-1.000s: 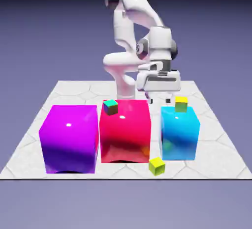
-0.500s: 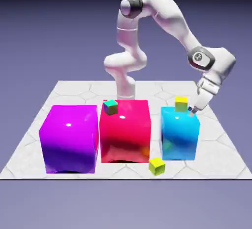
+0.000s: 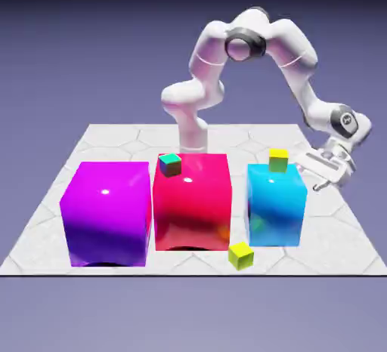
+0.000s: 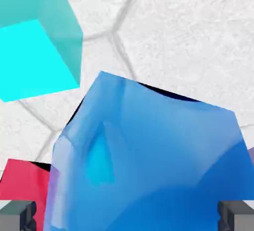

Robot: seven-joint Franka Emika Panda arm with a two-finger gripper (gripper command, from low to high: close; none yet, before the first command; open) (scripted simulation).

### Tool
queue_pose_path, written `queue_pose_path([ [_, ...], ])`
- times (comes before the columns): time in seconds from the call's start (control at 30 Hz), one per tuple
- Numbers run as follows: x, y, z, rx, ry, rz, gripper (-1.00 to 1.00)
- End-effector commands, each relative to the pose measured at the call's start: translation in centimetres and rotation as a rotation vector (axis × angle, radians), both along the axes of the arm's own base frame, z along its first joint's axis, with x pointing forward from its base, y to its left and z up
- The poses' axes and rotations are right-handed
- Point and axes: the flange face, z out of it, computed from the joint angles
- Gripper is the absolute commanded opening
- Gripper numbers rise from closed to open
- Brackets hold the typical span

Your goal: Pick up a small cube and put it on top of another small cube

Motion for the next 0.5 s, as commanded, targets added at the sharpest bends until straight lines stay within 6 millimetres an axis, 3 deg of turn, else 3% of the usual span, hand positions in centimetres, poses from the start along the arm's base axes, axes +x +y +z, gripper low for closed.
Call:
queue_pose_path([
  [0.0,-1.9,-0.1,-1.0,0.005,0.016,0.046,0.0],
  [0.03,-3.4,-0.3,-1.6,0.01,0.03,0.081,0.0],
  [0.27,-3.1,-2.5,-5.4,-0.073,0.044,0.116,0.0],
  [0.47,-2.6,-3.4,-7.0,-0.068,0.049,0.126,0.0],
])
